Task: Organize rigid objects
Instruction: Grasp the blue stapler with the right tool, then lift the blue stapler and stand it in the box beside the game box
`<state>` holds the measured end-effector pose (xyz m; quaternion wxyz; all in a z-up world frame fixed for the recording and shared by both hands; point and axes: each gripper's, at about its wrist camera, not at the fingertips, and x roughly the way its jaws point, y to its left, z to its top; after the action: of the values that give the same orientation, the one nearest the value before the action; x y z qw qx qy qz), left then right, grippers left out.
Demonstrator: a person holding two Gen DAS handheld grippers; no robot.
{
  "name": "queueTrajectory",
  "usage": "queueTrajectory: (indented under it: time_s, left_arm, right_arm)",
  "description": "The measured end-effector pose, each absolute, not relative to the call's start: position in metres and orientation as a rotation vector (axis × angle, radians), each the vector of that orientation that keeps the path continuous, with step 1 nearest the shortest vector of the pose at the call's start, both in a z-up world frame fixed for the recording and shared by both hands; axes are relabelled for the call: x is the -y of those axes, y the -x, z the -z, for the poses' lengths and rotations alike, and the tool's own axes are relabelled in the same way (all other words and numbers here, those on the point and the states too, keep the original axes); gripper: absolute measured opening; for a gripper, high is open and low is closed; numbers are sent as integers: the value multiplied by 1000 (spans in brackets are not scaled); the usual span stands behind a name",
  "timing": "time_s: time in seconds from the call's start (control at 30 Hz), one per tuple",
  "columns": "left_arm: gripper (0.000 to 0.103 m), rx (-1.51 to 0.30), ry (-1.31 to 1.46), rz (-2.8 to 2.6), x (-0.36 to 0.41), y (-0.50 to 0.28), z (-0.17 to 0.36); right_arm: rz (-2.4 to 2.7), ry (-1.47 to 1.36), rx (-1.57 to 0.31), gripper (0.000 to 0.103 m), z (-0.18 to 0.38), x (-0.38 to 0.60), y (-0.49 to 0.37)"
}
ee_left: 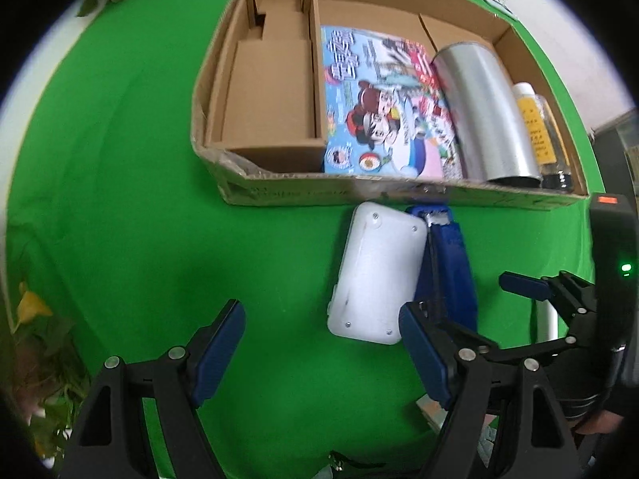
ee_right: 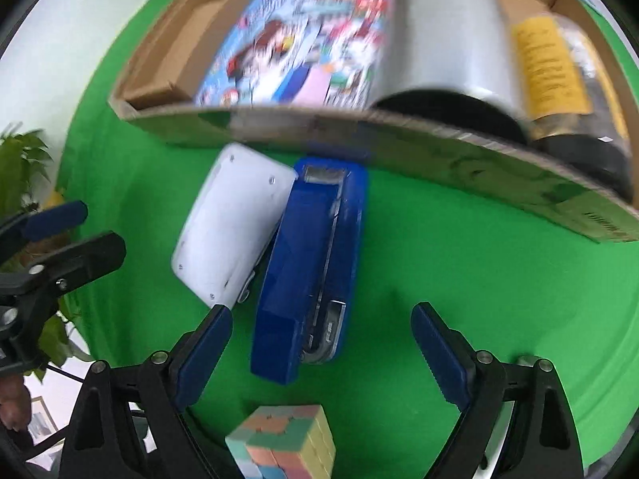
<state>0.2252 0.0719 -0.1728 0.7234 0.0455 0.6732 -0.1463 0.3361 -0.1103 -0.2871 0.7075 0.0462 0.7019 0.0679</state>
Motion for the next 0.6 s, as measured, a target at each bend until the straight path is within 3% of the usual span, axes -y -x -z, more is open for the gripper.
queueTrajectory:
  time_s: [0.03,0.07,0.13,0.23,0.37,0.53,0.6]
  left_arm:
    - [79,-1497,-91,334,-73,-227,178]
    - [79,-1508,-79,344,-74,-228,182]
    - [79,-1524,-61,358,-75,-229,188]
    - [79,-1540,-32,384,-73,-229,194]
    - [79,-1567,7,402,-66,-225,199]
    - [79,-1587,62,445,-51,-209,199]
    - [79,-1602,120,474,-42,-203,200]
  right_arm:
    - [-142,-94,-1570,82,291,108,-337]
    - [-125,-71,-1586,69,295,106,-338]
    - [-119,-52,-1601,66,299,102,-340]
    - [-144,-33,-1567,49,288,96,-343]
    - [-145,-10,-1559,44,277,95,-342]
    - [-152,-230,-1551,36,265,140,-331]
    - [-190,-398,-1533,23,257,166,-327]
